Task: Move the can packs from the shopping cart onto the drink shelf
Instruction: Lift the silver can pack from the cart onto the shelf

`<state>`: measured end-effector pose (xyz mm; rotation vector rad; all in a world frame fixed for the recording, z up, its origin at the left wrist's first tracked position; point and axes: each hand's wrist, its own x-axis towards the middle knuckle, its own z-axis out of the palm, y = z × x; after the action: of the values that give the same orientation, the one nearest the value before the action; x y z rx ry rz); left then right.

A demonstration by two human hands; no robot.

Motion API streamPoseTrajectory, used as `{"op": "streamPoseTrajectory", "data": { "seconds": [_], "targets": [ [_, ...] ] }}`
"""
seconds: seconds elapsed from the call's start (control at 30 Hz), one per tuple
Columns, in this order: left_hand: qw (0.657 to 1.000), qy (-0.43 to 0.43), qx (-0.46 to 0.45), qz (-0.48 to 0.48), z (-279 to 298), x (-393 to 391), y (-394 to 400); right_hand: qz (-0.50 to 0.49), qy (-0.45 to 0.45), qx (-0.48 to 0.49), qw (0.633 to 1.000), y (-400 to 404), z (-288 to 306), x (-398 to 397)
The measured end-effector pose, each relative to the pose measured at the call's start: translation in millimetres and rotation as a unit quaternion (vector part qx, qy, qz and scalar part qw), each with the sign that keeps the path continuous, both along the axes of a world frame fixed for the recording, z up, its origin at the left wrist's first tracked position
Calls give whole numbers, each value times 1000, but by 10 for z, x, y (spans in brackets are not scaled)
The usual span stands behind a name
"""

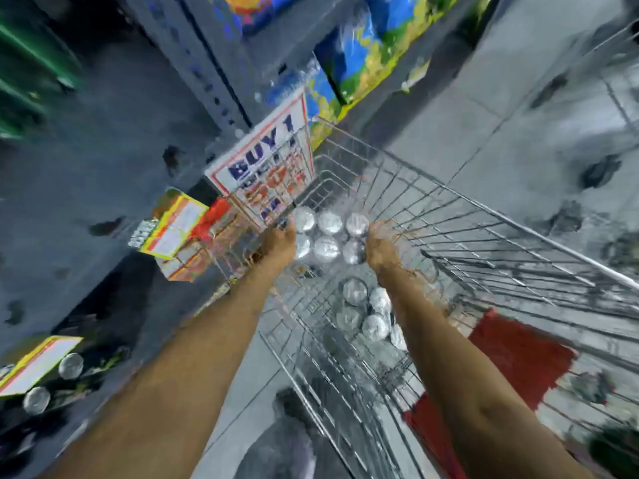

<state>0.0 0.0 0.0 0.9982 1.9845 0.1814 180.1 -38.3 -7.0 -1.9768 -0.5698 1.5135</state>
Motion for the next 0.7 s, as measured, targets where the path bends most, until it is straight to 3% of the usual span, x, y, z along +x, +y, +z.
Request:
{"op": "streamPoseTrajectory", "data": {
  "seconds": [0.13, 0.23, 0.37, 0.53, 0.7],
  "targets": [
    [998, 40, -14, 35, -155, 67, 8, -27, -79, -9, 996, 77, -154, -94],
    [998, 29, 29, 55, -253, 89, -27, -79, -68, 12, 995, 77, -244, -99],
    [993, -11, 49, 106, -246, 50, 18, -61, -46, 46, 996, 74, -273, -61],
    [994, -34, 46, 90, -124, 20, 93, -50, -18, 65, 996, 29, -227, -47],
    [994, -14, 94, 51, 68, -12, -51, -35, -72, 85, 993, 10, -66, -51]
  ]
}}
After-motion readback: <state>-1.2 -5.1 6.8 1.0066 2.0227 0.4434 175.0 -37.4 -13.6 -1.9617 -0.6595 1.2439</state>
